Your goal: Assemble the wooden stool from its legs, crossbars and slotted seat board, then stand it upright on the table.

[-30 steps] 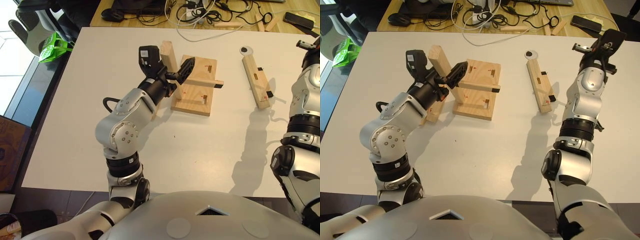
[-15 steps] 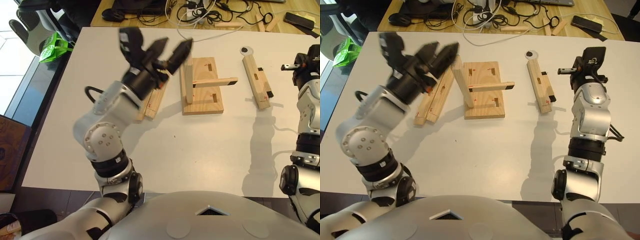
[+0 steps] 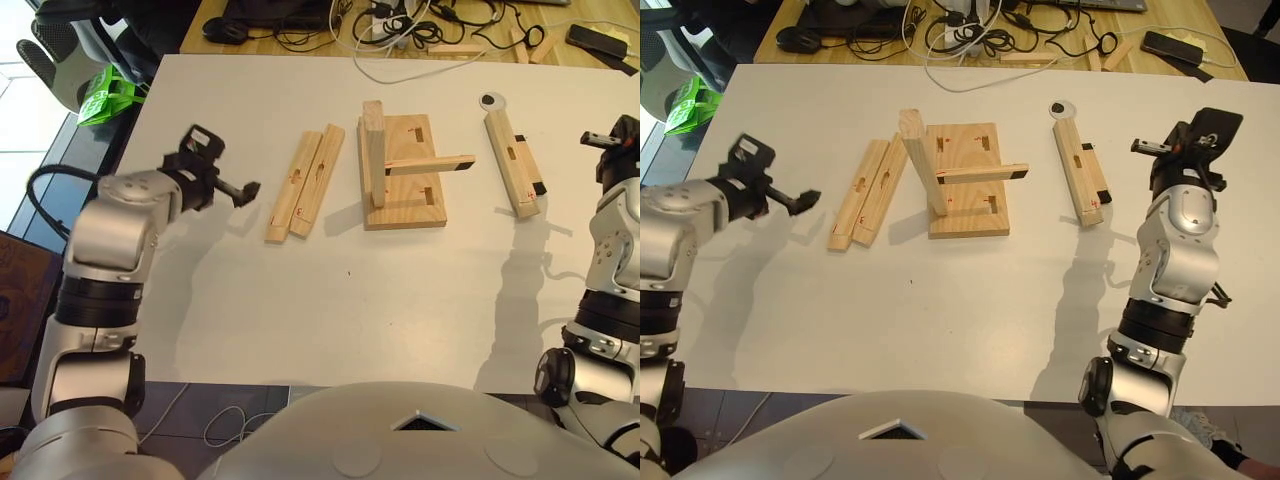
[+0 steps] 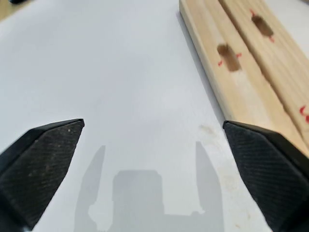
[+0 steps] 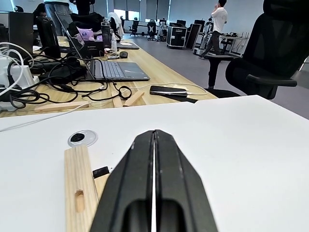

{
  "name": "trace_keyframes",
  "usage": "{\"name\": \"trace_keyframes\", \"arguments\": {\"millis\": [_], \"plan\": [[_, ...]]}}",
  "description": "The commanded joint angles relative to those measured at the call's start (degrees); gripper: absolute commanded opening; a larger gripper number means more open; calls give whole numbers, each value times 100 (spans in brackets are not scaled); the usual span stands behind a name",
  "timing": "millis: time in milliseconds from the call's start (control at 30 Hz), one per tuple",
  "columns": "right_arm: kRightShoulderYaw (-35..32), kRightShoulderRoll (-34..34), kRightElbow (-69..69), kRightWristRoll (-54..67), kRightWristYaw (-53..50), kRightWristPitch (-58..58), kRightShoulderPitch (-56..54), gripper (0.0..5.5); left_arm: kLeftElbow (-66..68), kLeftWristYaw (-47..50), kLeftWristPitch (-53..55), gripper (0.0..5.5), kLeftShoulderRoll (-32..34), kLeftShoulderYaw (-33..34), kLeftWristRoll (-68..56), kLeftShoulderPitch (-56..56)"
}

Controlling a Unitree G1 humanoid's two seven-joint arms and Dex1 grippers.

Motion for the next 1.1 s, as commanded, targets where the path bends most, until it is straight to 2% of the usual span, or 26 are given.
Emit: {"name": "trace_keyframes", "arguments": {"millis": [33,167,267,333,467,667,833,1100], "plan": [[50,218,-152,69,-118,104,63,0,-215,-2,214,539,-165,-135,120,50],[57,325,-220,97,-170,108,43,0,-615,96,474,539,-383,-183,151,108],[38,376,-287,113,-214,102,111,0,-951,168,600,539,-659,97,-4,-65],[26,415,-333,125,-253,124,123,0,-1071,128,616,539,-600,-44,88,-38],[25,463,-442,157,-297,207,94,0,-1014,205,553,539,-451,-381,468,220],[64,513,-514,213,-353,295,83,0,-604,253,280,539,-653,-733,847,187],[64,495,-484,218,-362,286,62,0,-358,425,217,539,-811,-476,988,-100],[61,482,-465,213,-385,286,10,0,-601,285,264,539,-811,-604,1093,28]]}}
